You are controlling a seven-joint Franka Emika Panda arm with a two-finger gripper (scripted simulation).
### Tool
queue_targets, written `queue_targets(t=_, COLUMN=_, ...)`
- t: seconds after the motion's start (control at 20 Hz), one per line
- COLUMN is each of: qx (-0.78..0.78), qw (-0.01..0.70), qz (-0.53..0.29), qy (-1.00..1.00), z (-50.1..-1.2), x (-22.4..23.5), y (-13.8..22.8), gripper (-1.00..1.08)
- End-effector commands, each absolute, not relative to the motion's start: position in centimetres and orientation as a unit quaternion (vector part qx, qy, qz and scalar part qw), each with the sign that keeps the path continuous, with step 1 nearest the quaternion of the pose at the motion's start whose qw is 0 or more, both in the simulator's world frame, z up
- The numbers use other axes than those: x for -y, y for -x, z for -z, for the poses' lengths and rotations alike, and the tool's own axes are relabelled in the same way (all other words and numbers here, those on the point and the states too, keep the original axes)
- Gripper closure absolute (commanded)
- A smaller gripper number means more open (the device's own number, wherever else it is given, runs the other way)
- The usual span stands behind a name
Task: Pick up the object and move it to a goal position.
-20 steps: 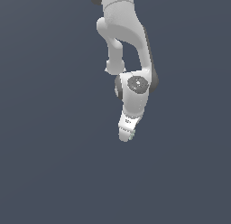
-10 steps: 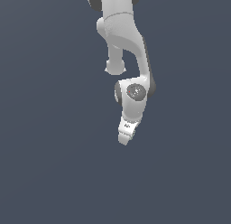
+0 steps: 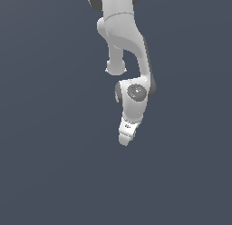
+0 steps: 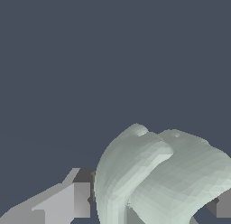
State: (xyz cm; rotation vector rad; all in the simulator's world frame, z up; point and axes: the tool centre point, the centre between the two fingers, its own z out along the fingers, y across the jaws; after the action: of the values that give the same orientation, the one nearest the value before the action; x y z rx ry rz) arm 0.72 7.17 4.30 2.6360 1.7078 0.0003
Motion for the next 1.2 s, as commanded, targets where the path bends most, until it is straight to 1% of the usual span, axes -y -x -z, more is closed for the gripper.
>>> queue_targets(t=0.0, qx=-0.544, qw=0.0, qz=0.0, qy=-0.839, z=-4.3, x=-7.2, y=-0.7, gripper=1.08)
queue_targets(t=0.3, qx=-0.544, qw=0.0, qz=0.0, qy=-0.839, z=-5.3, x=-6.5, y=-0.3, gripper=1.08)
queue_targets(t=0.55, qx=-0.544, qw=0.001, qz=0.0, qy=-0.839, z=-7.3, x=-5.1, y=0.4, gripper=1.08)
queue_targets(t=0.8, qx=-0.544, qw=0.001, qz=0.0, qy=-0.839, z=-10.3, x=-3.0, y=1.6, gripper=1.08)
queue_targets(t=1.15, qx=-0.544, qw=0.001, qz=0.001, qy=-0.839, z=-16.3, x=1.1, y=3.9, gripper=1.08)
